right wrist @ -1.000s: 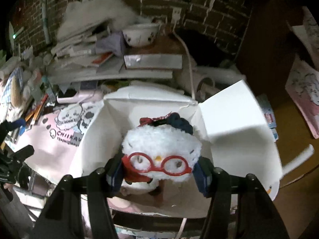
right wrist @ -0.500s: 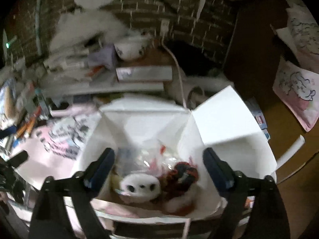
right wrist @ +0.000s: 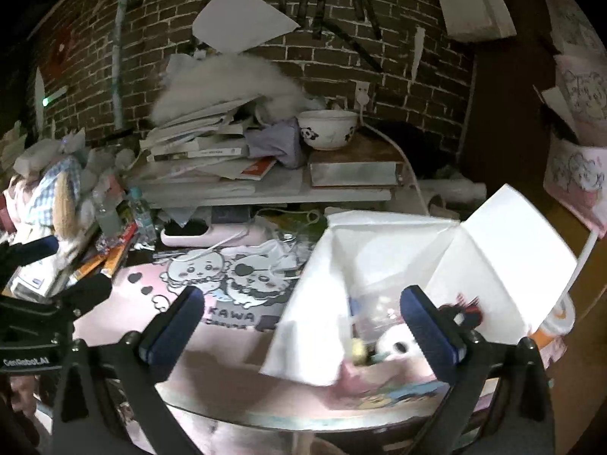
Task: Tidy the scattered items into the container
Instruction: 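Withdraw the open right gripper from the box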
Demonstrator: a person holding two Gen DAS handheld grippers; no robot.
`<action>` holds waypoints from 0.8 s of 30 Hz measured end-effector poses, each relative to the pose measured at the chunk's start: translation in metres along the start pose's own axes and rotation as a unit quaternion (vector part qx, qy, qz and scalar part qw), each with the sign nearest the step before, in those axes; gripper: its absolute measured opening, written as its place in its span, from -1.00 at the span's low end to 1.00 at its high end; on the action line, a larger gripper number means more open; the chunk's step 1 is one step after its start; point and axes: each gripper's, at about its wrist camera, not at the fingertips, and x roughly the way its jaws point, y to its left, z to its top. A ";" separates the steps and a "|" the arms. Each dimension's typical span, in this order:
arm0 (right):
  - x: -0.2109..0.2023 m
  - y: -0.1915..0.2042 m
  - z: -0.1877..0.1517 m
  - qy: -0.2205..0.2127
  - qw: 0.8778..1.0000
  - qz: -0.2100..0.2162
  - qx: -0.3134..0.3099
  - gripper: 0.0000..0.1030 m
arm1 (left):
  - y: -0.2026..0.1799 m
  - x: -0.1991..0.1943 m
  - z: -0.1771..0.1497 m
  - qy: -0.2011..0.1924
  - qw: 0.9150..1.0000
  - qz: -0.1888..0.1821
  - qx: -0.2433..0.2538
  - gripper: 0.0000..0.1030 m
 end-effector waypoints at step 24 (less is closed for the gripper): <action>0.024 0.049 -0.028 0.032 0.999 -0.023 -0.023 1.00 | 0.019 0.001 -0.017 0.028 0.999 0.028 -0.009 1.00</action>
